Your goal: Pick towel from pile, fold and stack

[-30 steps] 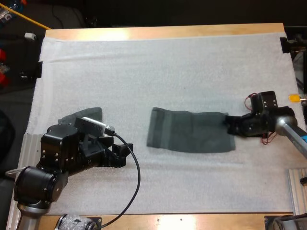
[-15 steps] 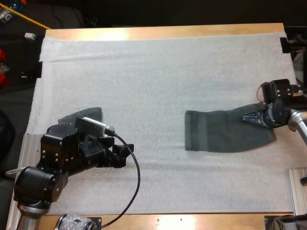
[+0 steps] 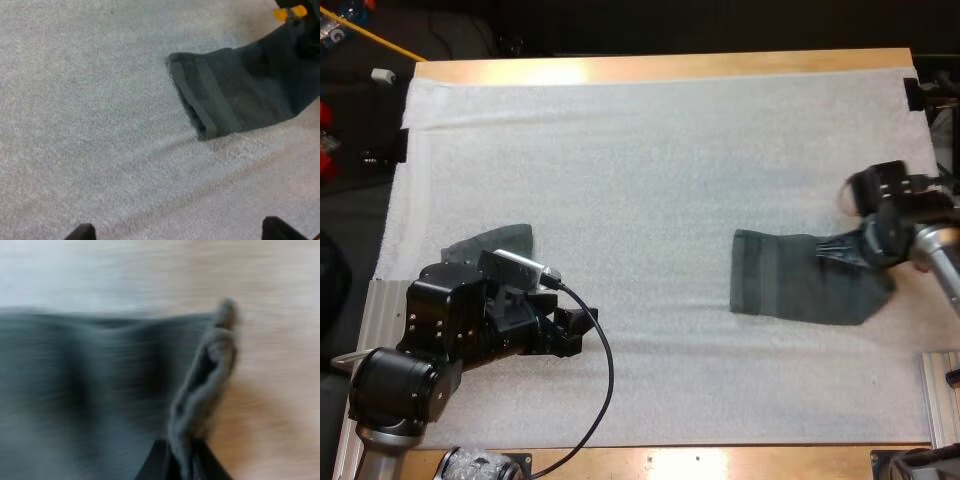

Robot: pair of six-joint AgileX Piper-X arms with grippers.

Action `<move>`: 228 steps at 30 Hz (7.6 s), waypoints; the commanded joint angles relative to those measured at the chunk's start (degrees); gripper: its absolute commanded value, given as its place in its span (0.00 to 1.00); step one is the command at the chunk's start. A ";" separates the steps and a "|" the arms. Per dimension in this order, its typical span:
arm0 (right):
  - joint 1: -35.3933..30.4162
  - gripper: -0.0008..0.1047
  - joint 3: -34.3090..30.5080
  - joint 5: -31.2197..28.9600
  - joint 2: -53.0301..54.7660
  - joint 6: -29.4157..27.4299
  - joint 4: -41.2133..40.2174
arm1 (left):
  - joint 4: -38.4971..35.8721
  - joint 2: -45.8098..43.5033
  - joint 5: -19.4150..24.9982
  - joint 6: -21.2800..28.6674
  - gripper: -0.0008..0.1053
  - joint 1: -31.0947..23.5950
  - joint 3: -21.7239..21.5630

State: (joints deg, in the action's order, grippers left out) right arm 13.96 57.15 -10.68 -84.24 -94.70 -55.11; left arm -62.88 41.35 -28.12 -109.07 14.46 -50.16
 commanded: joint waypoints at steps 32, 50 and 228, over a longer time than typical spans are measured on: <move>13.05 0.42 0.54 25.38 -12.23 24.57 18.99 | 0.12 -0.16 -1.31 0.12 0.61 0.02 -0.13; 17.68 0.63 0.89 33.55 -9.10 24.07 18.51 | 0.12 -0.16 -1.31 0.12 0.61 0.02 -0.13; 17.68 0.63 0.89 10.68 40.78 14.78 -11.67 | 29.79 68.35 -7.24 -32.72 0.01 28.20 -23.70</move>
State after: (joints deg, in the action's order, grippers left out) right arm 31.60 57.61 0.00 -43.77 -79.33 -66.58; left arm -32.87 111.04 -36.12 -142.23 42.53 -73.42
